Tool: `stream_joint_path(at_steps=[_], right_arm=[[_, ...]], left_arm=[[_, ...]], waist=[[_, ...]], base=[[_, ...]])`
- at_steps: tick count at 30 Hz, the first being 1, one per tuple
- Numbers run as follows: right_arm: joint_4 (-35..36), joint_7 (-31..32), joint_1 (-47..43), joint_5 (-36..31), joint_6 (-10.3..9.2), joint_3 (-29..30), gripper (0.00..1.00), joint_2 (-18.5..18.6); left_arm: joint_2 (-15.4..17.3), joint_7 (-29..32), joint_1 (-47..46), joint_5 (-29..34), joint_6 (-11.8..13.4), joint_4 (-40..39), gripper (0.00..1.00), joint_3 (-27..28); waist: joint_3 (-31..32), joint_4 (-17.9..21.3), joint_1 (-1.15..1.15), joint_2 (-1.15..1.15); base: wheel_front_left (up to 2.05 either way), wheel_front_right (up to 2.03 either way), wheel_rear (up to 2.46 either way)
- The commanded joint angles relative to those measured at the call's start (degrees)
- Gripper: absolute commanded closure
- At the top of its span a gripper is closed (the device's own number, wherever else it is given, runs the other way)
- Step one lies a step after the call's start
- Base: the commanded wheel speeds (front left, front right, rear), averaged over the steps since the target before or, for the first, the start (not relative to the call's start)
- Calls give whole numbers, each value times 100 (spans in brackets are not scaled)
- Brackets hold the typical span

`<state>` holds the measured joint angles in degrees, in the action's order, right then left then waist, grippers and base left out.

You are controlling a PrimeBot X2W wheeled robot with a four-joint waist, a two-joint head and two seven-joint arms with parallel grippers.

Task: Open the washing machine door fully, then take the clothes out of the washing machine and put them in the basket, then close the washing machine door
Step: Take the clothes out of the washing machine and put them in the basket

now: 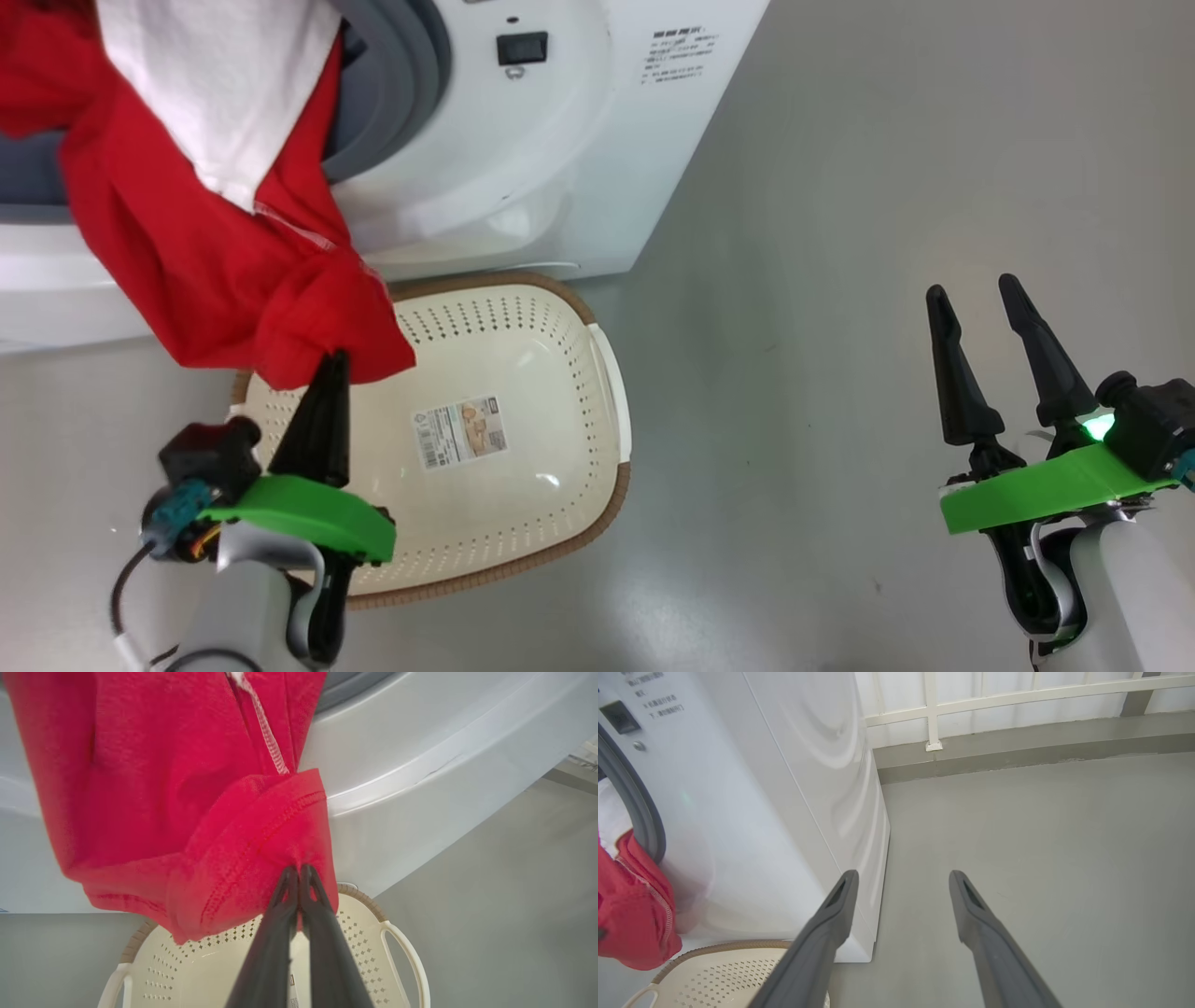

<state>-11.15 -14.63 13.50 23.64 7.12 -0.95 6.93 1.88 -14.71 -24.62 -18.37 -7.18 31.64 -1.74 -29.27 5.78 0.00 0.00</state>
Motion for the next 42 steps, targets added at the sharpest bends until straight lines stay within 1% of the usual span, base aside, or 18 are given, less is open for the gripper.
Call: stream_joint_path(at_steps=[1,2,4,6,9,10,11,12,22,28,38,42], right_arm=[[147,-37,70,-8,36,-139,0,21],[152,-37,85,-7,36,-136,0,15],[165,-37,114,-6,36,-127,0,8],[175,-37,139,-7,36,-111,0,3],[189,-37,171,-19,36,-97,0,-11],[192,-37,179,-20,36,-94,0,-13],[194,-37,189,-19,36,-90,0,-13],[195,-37,197,-17,36,-87,0,-11],[168,-37,243,-26,36,-67,0,1],[159,-37,227,-34,36,-62,0,20],[135,-37,193,-38,36,-65,0,56],[142,-37,157,-46,36,-56,0,72]], left_arm=[[100,-29,-94,67,-30,52,100,111],[100,-29,-170,99,-30,178,99,90],[100,-29,-327,132,-30,396,91,87],[100,-29,-478,179,-30,584,86,99],[100,-29,-667,238,-30,804,58,114],[100,-29,-720,251,-30,850,46,123],[100,-29,-761,258,-30,887,9,133],[100,-29,-794,265,-30,915,0,138],[99,-29,-848,242,-30,926,0,173],[99,-29,-803,196,-30,763,0,224],[99,-29,-659,136,-31,196,0,385],[99,-29,-519,138,-31,-167,0,448]], waist=[[-112,55,0,0],[-151,66,0,0],[-235,84,0,0],[-309,93,0,0],[-385,100,0,0],[-405,103,0,0],[-420,105,0,0],[-430,106,0,0],[-424,72,0,0],[-368,25,0,0],[-238,-63,0,0],[-174,-117,0,0]], base=[[0,0,0],[0,0,0],[0,0,0],[0,0,0],[0,0,0],[0,0,0],[0,0,0],[0,0,0],[0,0,0],[0,0,0],[0,0,0],[0,0,0]])
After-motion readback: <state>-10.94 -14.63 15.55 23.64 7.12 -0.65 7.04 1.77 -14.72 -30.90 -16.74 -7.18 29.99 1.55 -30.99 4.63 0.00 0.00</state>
